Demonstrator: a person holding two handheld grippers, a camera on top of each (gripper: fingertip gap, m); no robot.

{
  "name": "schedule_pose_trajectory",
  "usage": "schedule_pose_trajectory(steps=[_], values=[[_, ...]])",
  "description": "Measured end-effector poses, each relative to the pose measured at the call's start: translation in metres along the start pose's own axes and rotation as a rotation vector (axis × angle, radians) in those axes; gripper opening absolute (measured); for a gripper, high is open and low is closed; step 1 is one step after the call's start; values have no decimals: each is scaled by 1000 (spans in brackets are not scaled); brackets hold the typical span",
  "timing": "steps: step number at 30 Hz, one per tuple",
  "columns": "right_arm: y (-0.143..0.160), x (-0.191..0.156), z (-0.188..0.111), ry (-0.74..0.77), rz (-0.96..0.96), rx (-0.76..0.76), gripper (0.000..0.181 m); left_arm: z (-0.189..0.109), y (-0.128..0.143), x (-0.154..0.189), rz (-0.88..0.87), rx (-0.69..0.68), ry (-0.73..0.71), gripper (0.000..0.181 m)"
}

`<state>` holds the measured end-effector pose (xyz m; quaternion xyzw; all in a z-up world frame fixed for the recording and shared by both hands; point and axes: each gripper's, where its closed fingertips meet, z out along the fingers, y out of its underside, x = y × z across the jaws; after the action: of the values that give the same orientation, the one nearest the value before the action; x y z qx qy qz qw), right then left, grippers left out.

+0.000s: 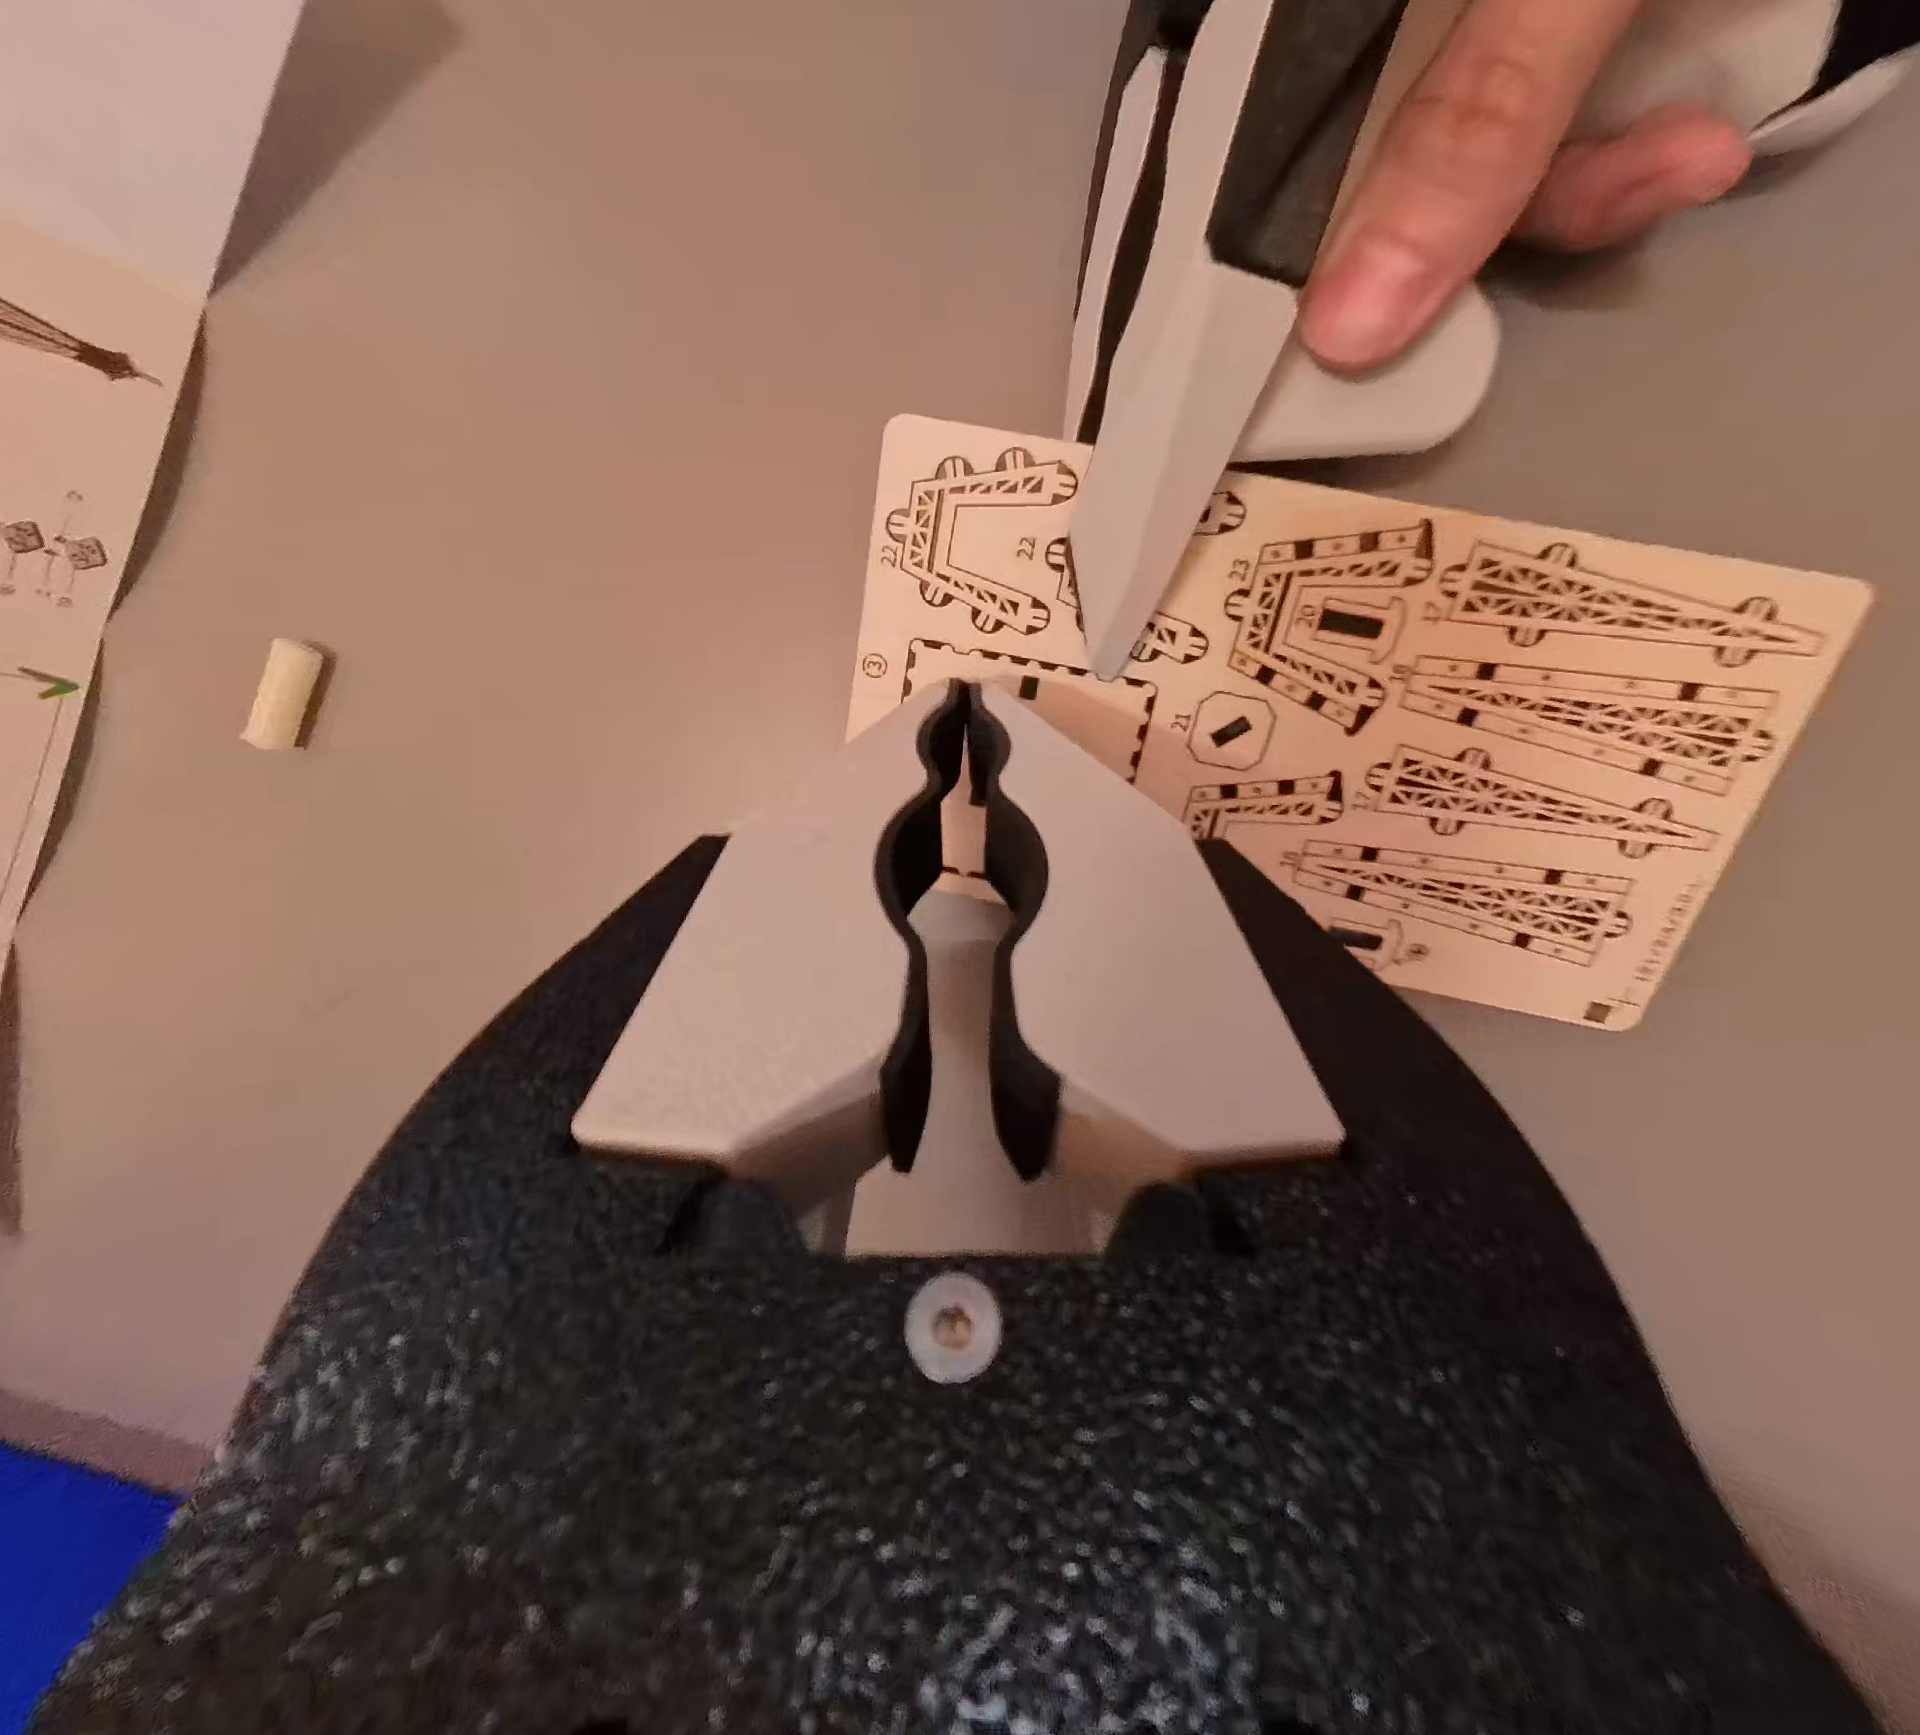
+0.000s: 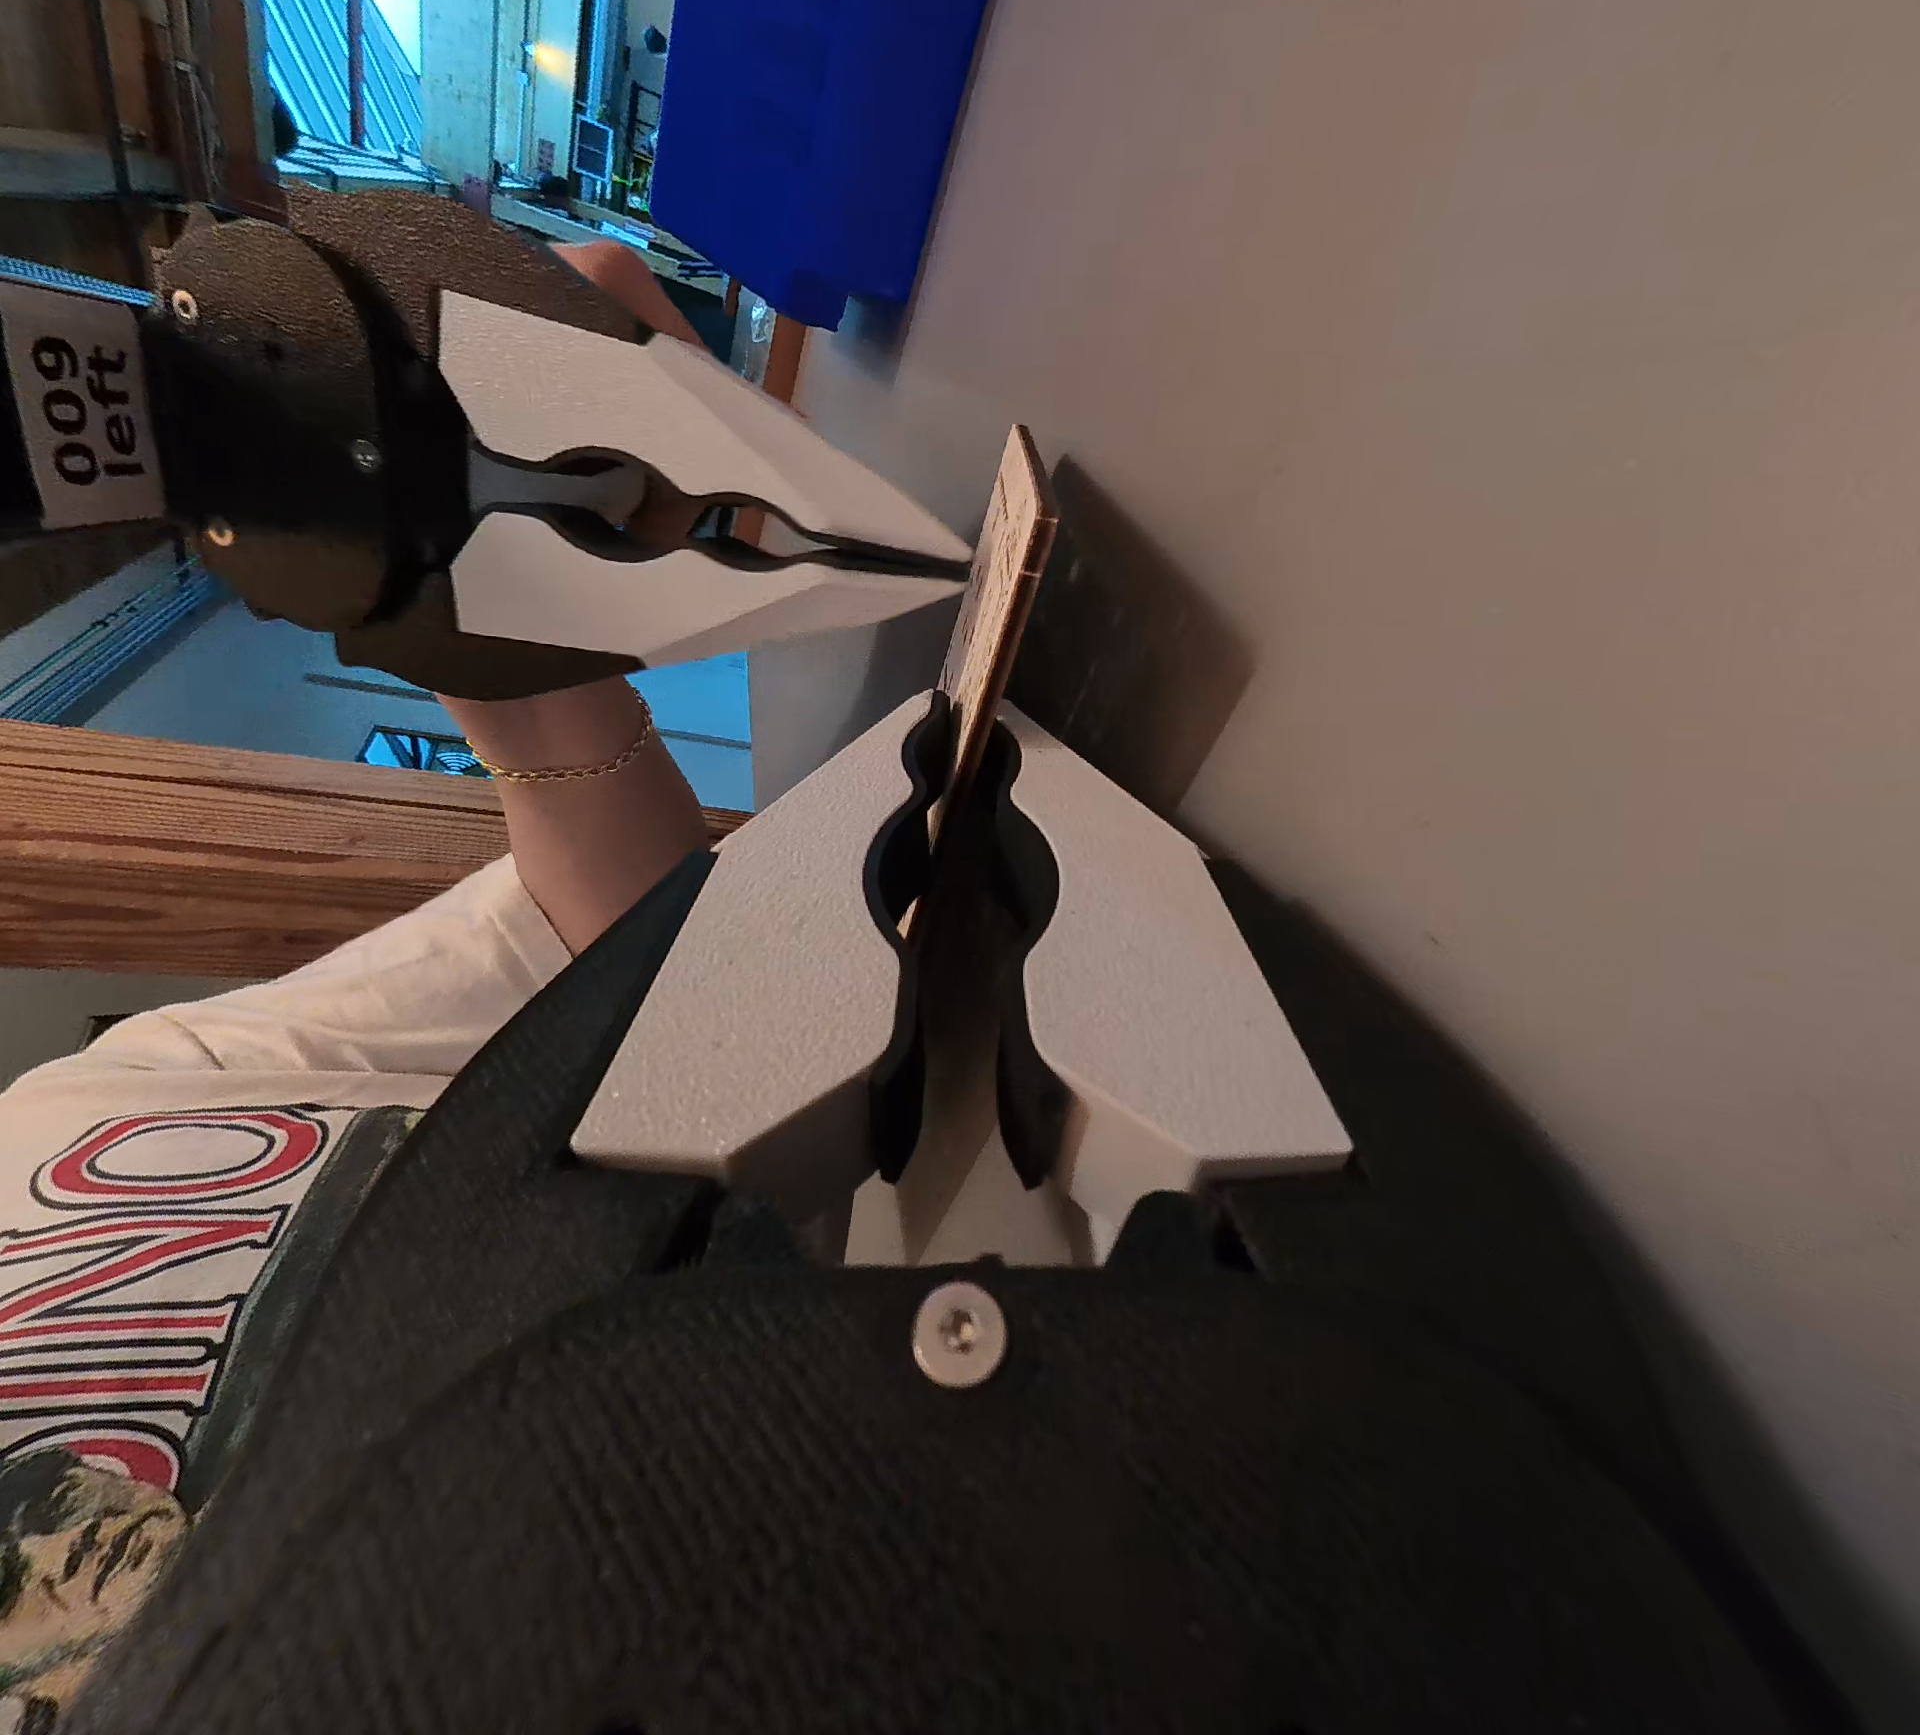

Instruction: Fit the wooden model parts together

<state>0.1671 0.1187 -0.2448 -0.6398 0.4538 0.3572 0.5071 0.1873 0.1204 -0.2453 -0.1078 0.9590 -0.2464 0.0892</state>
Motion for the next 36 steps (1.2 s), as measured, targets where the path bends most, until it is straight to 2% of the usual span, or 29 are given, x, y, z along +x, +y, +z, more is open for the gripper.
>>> schedule_pose_trajectory(steps=[10,17,22,28,36], values=[[1,5,0,26,34,-13,4,8,4,0,51,-99,-27,0],[0,5,0,21,54,-12,4,9,4,0,36,-83,14,0],[0,1,0,4,19,-1,3,1,-7,-4,12,-10,24,0],[-1,1,0,2,17,3,3,5,-1,-2,67,-91,11,0],[0,3,0,9,37,-5,4,9,3,-7,68,-103,12,0]])
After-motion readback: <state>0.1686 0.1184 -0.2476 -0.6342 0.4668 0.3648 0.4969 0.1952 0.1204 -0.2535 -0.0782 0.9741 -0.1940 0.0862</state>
